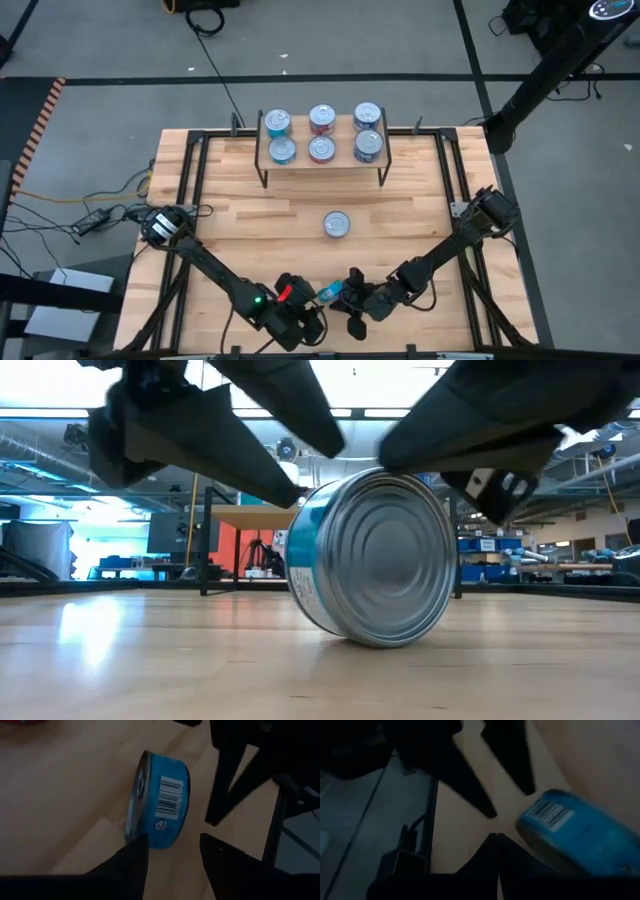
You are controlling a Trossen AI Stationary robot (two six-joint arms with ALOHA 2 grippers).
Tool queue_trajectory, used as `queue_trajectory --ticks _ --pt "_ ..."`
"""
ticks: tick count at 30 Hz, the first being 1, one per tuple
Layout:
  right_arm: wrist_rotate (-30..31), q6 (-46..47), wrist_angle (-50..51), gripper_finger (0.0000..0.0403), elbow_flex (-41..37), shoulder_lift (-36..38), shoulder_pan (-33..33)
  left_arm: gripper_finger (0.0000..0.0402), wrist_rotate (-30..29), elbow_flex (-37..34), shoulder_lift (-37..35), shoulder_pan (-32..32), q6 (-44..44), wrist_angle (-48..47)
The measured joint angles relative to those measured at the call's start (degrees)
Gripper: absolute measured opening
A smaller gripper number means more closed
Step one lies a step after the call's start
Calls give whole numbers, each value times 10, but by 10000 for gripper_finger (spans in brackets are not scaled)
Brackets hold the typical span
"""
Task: Stack canned seafood by type on shelf
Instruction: Stack the yellow and blue tuna can on top of the other yellow and blue tuna can
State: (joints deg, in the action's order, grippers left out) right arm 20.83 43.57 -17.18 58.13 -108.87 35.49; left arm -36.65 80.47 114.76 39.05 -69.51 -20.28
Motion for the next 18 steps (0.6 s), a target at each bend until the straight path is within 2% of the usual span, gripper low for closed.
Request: queue_trajectory --ticks 4,13,18 --pt "-12 0 7 8 0 6 3 208 -11 0 0 -10 15 13" --pt "-17 2 13 8 0 6 16 323 -9 0 0 -33 23 12" --pt "-17 2 13 8 0 6 17 344 -1 0 0 -42 94 12"
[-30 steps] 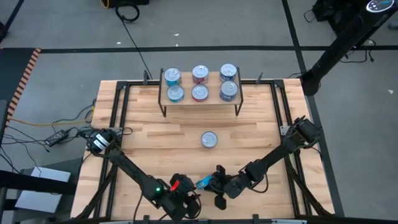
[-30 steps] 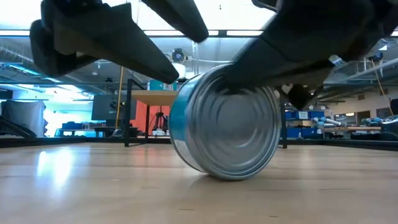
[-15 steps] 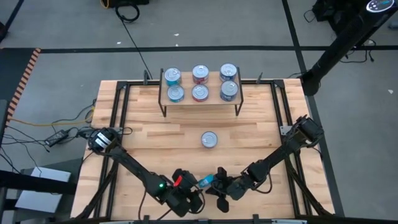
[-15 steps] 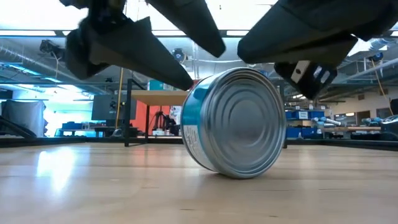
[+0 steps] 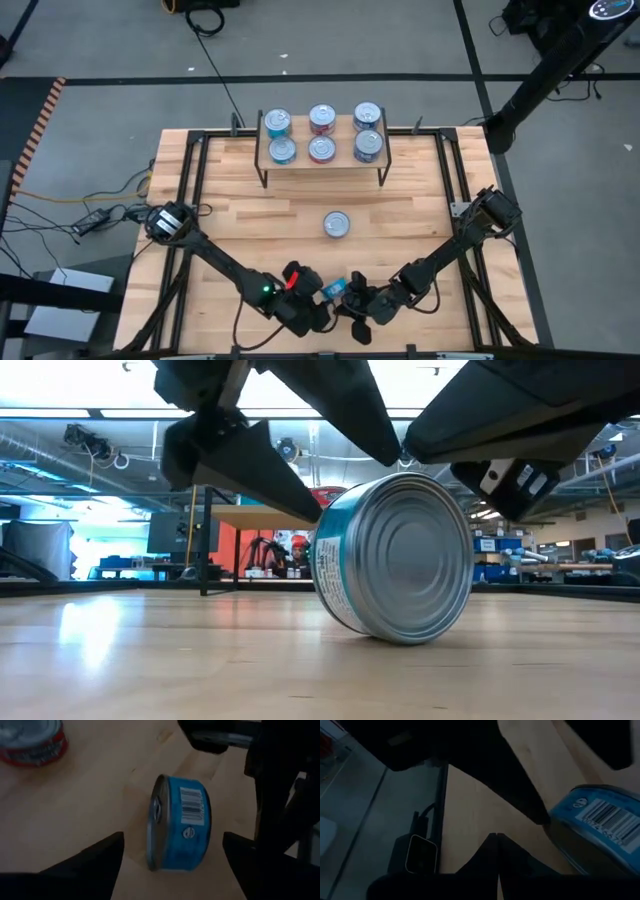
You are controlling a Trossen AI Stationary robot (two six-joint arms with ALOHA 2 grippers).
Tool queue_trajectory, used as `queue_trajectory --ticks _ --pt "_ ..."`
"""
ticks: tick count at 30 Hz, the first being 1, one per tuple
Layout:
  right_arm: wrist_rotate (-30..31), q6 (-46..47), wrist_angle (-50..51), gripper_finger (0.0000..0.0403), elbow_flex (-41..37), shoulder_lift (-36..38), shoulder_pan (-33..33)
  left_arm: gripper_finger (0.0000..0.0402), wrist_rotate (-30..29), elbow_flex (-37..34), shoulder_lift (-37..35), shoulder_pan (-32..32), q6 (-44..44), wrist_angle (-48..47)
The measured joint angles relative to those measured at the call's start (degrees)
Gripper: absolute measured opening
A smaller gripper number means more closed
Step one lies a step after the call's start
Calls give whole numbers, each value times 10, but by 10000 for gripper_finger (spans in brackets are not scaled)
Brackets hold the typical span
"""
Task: Stack canned seafood by type on shelf
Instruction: Stack the yellow and blue tuna can on top of the other yellow and blue tuna can
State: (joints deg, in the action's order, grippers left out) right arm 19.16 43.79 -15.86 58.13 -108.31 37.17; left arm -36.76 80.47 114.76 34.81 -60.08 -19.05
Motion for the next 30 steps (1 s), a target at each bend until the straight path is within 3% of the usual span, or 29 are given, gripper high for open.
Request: queue_trajectory --ticks 8,22,30 --pt "2 0 1 8 0 0 0 333 6 0 0 -21 86 26" --pt "3 0 1 8 0 0 0 318 68 0 0 -41 72 29" --pt "3 -3 1 8 0 0 0 284 99 0 0 -41 70 28"
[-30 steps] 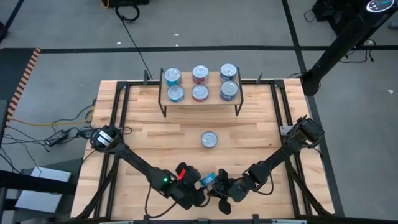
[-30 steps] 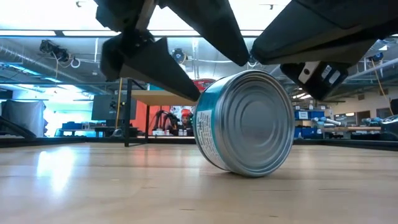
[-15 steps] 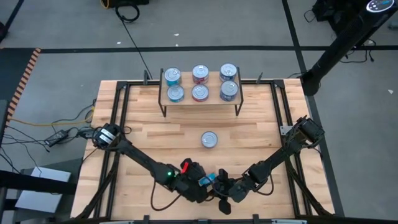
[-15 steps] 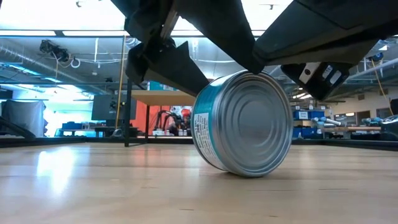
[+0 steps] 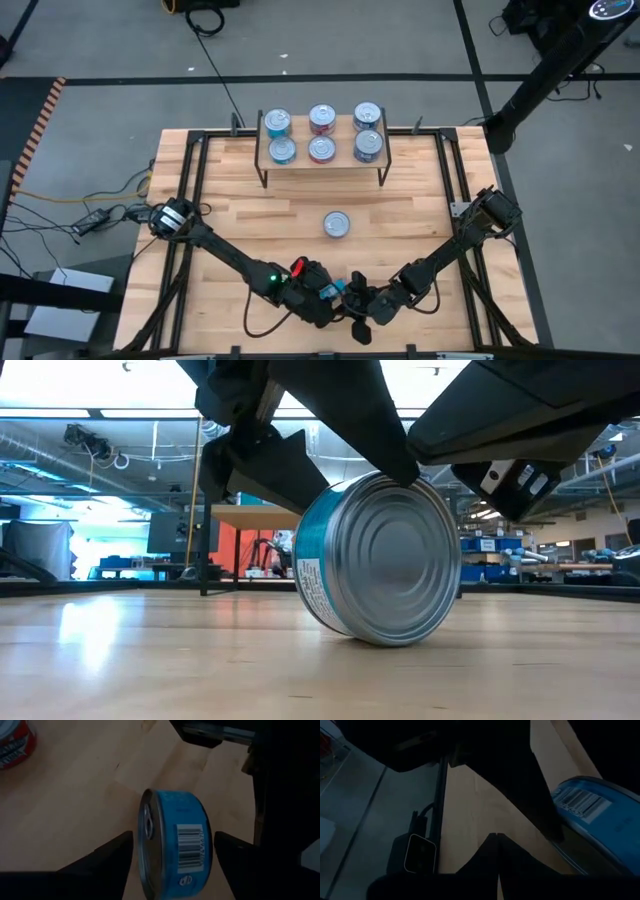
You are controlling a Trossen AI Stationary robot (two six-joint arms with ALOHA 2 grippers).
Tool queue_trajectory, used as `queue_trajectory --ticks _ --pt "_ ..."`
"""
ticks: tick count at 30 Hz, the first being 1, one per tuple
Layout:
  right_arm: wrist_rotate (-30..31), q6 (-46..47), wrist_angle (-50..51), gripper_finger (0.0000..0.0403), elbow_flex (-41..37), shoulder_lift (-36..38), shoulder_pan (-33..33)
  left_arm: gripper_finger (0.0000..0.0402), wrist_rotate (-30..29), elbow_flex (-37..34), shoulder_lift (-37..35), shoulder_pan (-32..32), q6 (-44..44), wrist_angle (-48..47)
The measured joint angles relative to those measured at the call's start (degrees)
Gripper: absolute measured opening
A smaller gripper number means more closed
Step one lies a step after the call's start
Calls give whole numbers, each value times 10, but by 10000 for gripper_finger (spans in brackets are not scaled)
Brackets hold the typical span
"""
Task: Stack canned seafood by type on shelf
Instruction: Stack the yellow and blue tuna can on top of the other yellow and blue tuna can
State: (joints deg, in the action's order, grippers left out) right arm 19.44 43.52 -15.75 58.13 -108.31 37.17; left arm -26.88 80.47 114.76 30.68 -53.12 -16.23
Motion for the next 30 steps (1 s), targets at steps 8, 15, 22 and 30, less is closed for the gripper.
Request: queue_trajectory --ticks 8,15,22,30 --pt "0 -1 0 8 0 0 0 219 12 0 0 0 0 -2" --pt "0 -2 0 8 0 0 3 147 56 0 -1 0 -10 -28" --pt "0 -1 0 8 0 0 4 139 58 0 -1 1 -11 -24" --pt "0 -13 8 8 0 10 7 139 68 0 -14 1 -7 -40"
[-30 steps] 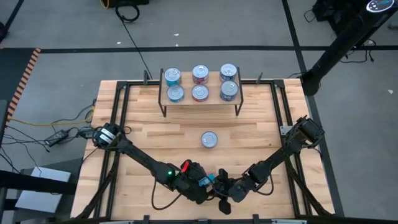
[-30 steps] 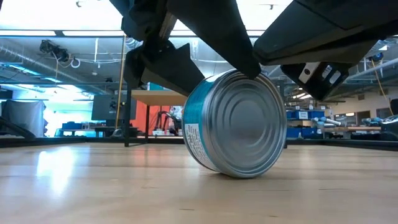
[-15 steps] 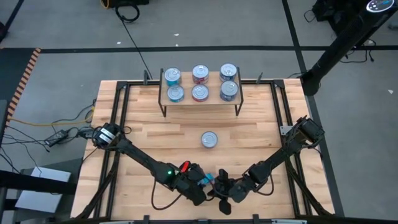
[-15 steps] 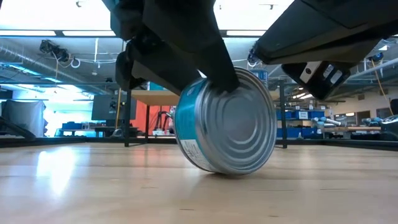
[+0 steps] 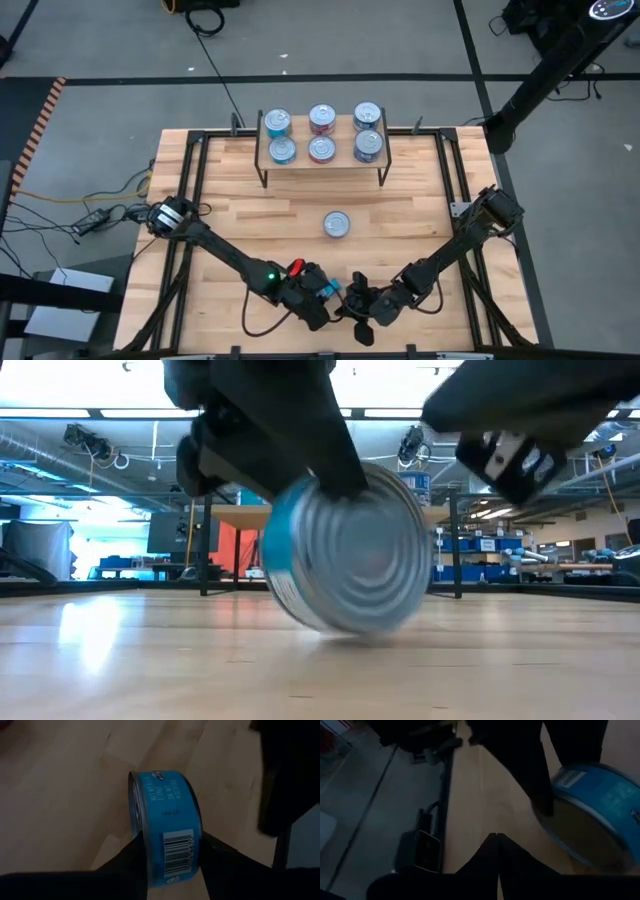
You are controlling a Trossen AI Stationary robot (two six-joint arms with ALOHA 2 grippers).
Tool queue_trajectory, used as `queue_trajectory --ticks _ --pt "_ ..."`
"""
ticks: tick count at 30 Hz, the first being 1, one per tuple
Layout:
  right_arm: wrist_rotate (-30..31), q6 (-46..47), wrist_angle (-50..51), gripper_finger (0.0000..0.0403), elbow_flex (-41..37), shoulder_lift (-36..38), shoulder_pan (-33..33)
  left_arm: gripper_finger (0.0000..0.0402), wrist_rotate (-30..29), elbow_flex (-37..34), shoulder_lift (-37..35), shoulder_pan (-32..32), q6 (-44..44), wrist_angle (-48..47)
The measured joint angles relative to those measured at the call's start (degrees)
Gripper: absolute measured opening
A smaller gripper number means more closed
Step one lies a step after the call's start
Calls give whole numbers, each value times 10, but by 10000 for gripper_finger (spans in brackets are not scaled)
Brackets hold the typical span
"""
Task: Stack canned seafood by type on shelf
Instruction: Stack the yellow and blue tuna can on top of the other yellow and blue tuna can
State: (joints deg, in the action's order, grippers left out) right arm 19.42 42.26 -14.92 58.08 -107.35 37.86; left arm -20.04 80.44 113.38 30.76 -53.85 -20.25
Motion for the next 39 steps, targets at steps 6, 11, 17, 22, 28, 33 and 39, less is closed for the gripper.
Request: queue_trajectory --ticks 6,11,17,22,28,33,39 --pt "-11 -44 66 8 0 41 0 139 -26 0 -46 0 -4 -84" --pt "-72 -103 148 8 0 84 -15 139 -41 0 -92 -3 -4 -169" --pt "-107 -162 222 6 0 137 -40 139 -59 0 -154 -12 -6 -268" --pt "-111 -199 272 6 0 184 -69 139 -65 0 -205 -32 -8 -326" --pt "-111 -243 320 5 0 231 -115 139 -88 0 -259 -72 -5 -415" --pt "-111 -259 327 5 0 261 -143 139 -89 47 -280 -121 29 -531" --pt "-89 -258 326 5 0 275 -168 139 -137 175 -280 -189 164 -627"
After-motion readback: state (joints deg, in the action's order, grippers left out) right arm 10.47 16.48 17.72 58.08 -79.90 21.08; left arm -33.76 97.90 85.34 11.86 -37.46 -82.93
